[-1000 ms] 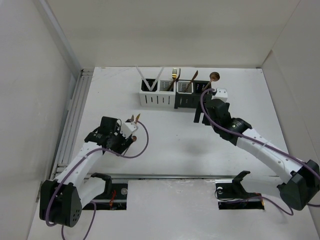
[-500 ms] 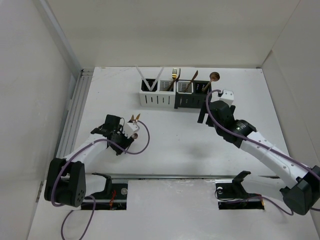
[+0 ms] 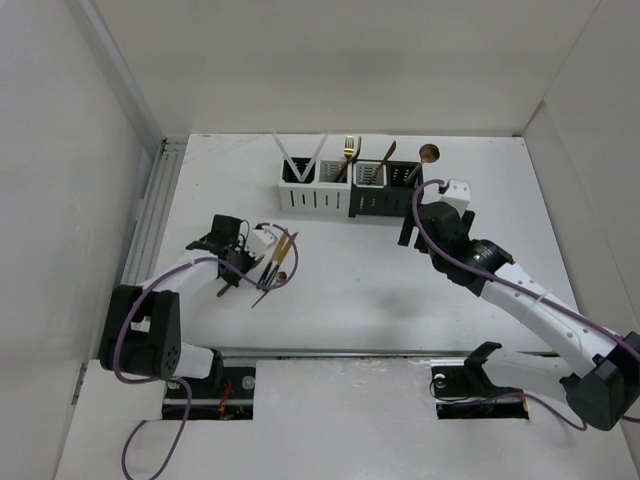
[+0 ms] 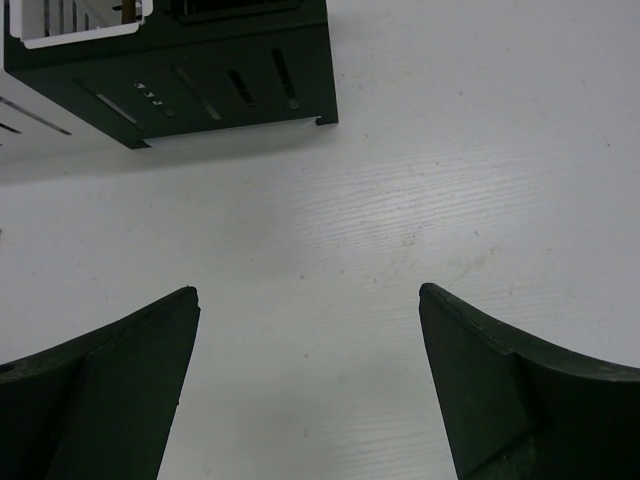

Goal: Sort the eating utensils into containers

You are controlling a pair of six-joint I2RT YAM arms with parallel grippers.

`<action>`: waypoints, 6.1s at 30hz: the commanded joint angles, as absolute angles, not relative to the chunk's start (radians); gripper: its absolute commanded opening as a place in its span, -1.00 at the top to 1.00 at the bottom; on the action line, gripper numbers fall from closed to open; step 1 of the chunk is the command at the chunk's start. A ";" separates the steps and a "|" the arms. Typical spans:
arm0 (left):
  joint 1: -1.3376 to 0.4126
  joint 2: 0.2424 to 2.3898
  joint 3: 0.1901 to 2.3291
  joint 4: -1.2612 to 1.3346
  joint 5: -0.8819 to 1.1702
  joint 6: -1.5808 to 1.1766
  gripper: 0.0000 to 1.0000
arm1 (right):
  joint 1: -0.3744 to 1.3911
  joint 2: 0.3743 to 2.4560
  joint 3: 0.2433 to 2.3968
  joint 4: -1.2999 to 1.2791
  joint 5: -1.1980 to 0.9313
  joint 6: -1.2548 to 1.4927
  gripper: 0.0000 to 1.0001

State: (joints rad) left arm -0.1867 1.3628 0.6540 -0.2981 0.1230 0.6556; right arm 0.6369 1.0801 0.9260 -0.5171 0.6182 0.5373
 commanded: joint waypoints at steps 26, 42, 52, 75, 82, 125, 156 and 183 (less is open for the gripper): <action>-0.395 1.667 1.468 0.399 0.301 0.170 1.00 | 0.396 1.285 1.138 -0.285 0.463 0.296 -0.93; -0.411 1.988 1.496 0.670 0.483 -0.031 1.00 | 0.367 1.253 1.230 -0.419 0.558 0.296 -0.93; -0.400 1.884 1.434 0.516 0.492 -0.005 -0.42 | 0.367 1.264 1.252 -0.449 0.558 0.285 -0.93; -0.362 1.319 0.735 -0.302 0.281 0.606 -0.22 | 0.660 0.963 0.960 -0.571 0.643 0.598 -0.88; -0.362 1.500 0.785 -0.259 0.251 0.450 0.03 | 0.669 0.910 0.969 -0.611 0.663 0.609 -0.88; -0.339 1.641 0.828 -0.224 0.186 0.485 0.34 | 0.669 0.890 0.951 -0.624 0.692 0.577 -0.88; -0.351 1.605 0.949 -0.420 0.138 0.465 1.00 | 0.669 0.790 0.917 -0.687 0.758 0.604 -0.88; -0.508 1.634 1.509 0.219 0.497 0.178 1.00 | 0.399 1.090 1.006 -0.302 0.453 0.405 -0.99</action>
